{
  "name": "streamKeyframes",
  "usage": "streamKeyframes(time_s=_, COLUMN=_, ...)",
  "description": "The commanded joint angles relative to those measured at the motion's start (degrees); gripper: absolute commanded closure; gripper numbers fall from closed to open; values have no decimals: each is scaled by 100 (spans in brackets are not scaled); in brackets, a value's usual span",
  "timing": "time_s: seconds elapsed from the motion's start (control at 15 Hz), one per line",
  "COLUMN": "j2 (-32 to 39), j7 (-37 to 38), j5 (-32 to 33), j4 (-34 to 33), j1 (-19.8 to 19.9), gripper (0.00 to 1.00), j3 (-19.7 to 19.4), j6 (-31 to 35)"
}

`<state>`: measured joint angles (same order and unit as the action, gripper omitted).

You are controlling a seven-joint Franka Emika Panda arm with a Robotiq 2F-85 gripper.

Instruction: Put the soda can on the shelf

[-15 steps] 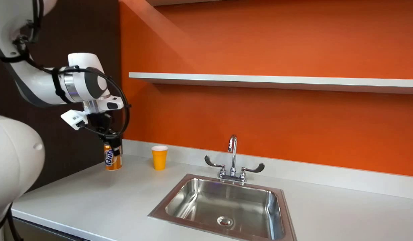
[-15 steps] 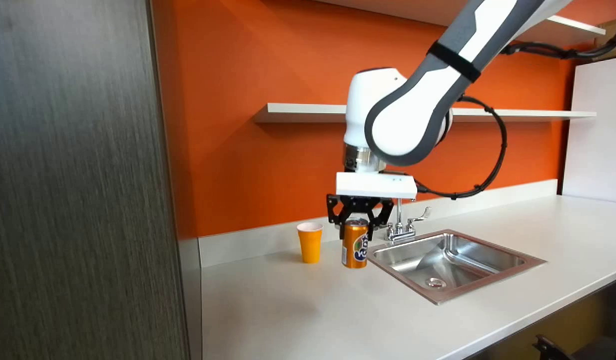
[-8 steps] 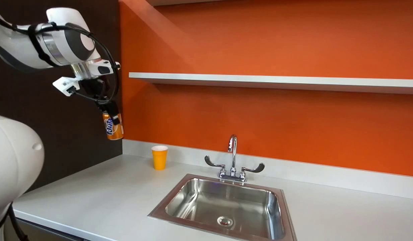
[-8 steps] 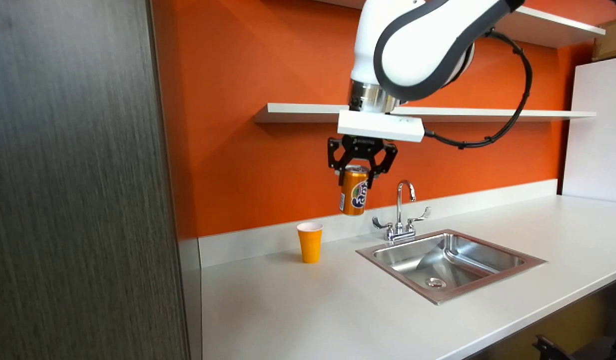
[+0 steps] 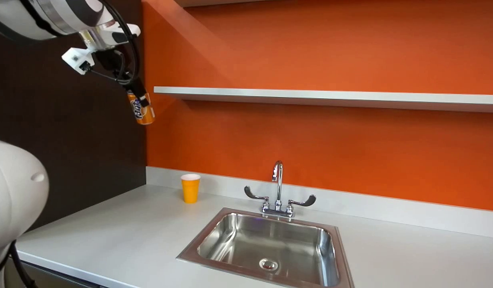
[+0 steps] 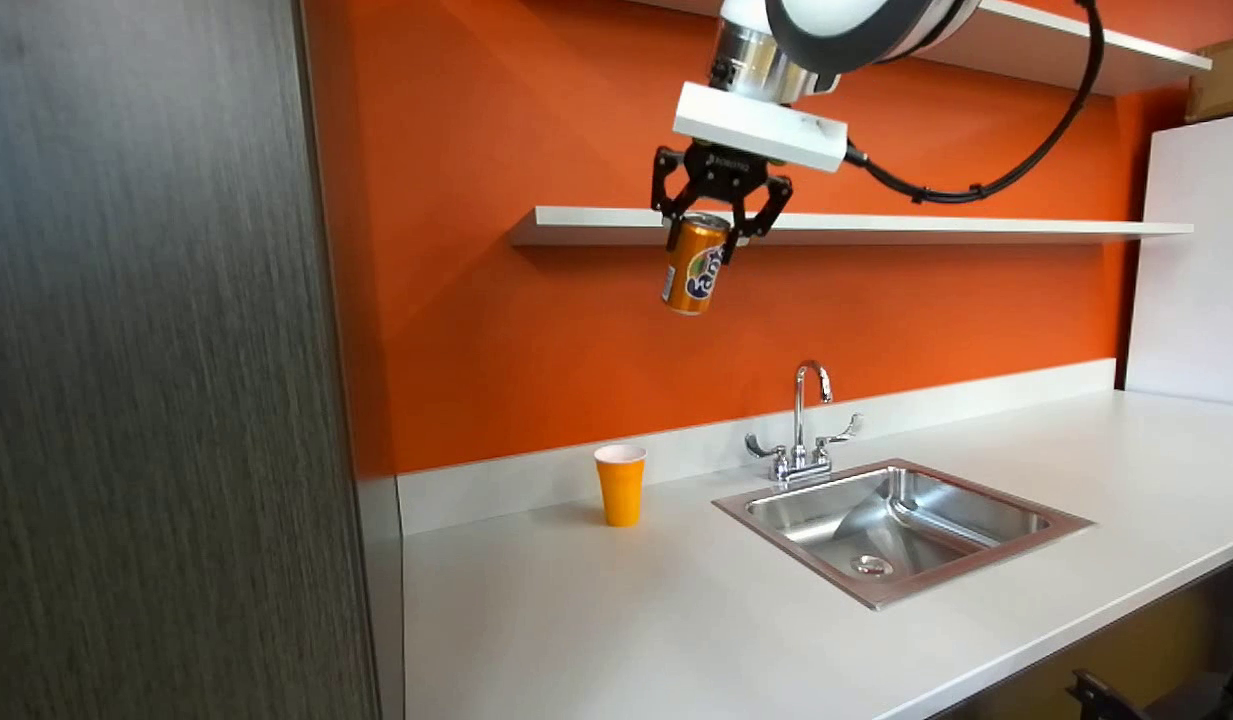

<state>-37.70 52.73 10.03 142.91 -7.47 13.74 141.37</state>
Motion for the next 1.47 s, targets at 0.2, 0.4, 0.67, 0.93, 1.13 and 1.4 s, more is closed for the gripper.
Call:
streamKeyframes(time_s=0.2, j2=-36, j7=-698, j5=-222, j4=-922, j1=306, gripper=62, j3=-42, j6=-442)
streamKeyframes(time_s=0.4, j2=57, j7=-1284, j5=-287, j4=-1394, j1=357, gripper=62, j3=-145, j6=-953)
streamKeyframes(time_s=0.67, j2=300, j7=-1769, j5=-160, j4=-2109, j1=614, gripper=62, j3=-149, j6=-1682)
streamKeyframes(time_s=0.93, j2=728, j7=-2018, j5=32, j4=-2848, j1=919, gripper=62, j3=-104, j6=-2208)
streamKeyframes(time_s=1.13, j2=1078, j7=-2098, j5=112, j4=-3302, j1=1006, gripper=62, j3=-106, j6=-2379)
streamKeyframes(time_s=1.4, j2=1584, j7=-2169, j5=258, j4=-3789, j1=975, gripper=62, j3=-119, j6=-2271)
